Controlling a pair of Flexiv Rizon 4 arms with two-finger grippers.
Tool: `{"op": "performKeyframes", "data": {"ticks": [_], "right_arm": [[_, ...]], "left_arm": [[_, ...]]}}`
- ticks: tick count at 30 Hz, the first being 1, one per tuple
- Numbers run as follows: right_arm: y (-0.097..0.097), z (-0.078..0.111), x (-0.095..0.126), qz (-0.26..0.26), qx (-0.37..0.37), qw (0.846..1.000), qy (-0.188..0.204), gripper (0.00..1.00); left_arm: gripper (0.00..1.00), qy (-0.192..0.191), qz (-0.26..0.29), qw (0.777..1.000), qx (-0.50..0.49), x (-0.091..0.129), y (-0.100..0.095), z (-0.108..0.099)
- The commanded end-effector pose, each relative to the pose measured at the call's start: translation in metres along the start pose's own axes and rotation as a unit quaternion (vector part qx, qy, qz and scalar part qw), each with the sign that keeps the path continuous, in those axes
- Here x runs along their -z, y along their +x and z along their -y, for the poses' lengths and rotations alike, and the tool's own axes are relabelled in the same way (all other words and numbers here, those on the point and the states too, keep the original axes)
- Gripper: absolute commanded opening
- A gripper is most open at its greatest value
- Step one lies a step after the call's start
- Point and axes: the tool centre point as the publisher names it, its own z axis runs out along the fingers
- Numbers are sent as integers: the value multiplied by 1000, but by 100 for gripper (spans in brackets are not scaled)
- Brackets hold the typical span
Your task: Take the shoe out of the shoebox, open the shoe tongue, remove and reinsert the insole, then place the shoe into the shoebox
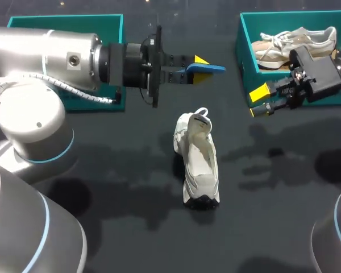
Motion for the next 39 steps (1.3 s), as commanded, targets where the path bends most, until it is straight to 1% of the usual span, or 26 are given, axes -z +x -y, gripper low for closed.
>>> {"op": "performKeyframes", "data": {"ticks": [1, 4, 5, 7, 8, 10, 11, 12, 13, 14, 15, 16, 17, 18, 19, 21, 23, 24, 25, 39], "right_arm": [[-1, -5, -2, 0, -1, 1000, 8, 100], [-1, -5, -2, 0, -1, 1000, 8, 100], [-1, -5, -2, 0, -1, 1000, 8, 100], [2, -12, -1, -16, -11, 1000, 3, 100], [4, -15, -1, -25, -14, 1000, 7, 100], [8, -20, -1, -40, -27, 999, 7, 100], [9, -22, -1, -52, -36, 998, 13, 100], [11, -24, -1, -52, -39, 998, 13, 100], [12, -26, 0, -59, -49, 997, 12, 100], [13, -27, 0, -61, -53, 997, 15, 100], [15, -28, 1, -69, -56, 996, 15, 100], [16, -30, 2, -74, -59, 995, 12, 100], [18, -31, 2, -82, -62, 995, 12, 100], [19, -32, 2, -92, -62, 994, 11, 100], [20, -33, 3, -99, -68, 993, 6, 100], [22, -37, 4, -122, -70, 990, -4, 100], [22, -39, 5, -123, -86, 989, -11, 100], [22, -40, 5, -127, -91, 988, -13, 100], [22, -41, 5, -124, -100, 987, -18, 100], [22, -41, 5, -124, -100, 987, -18, 100]], "left_arm": [[0, -1, 6, 1000, -1, -2, 4, 0], [0, -1, 6, 1000, -1, -2, 4, 0], [0, -12, 7, 1000, -21, -5, 4, -3], [0, -19, 2, 998, -57, -8, 6, -8], [0, -22, 2, 997, -79, -9, 7, -10], [0, -27, -3, 995, -96, -11, 9, -20], [0, -45, -2, 992, -115, -12, 10, -27], [0, -43, -3, 993, -112, -12, 11, -32], [0, -43, 0, 990, -131, -11, 10, -36], [0, -62, -1, 987, -150, -11, 10, -40], [0, -52, 7, 987, -152, -10, 9, -43], [0, -63, 8, 985, -161, -9, 8, -47], [0, -71, 5, 981, -178, -9, 8, -51], [0, -70, 11, 980, -184, -9, 7, -53], [0, -80, 8, 975, -206, -9, 6, -55], [0, -75, 21, 970, -232, -8, 6, -58], [0, -81, 32, 956, -280, -7, 7, -63], [0, -74, 45, 950, -299, -5, 8, -67], [0, -74, 45, 950, -299, -5, 8, -67], [0, -74, 45, 950, -299, -5, 8, -67]]}}
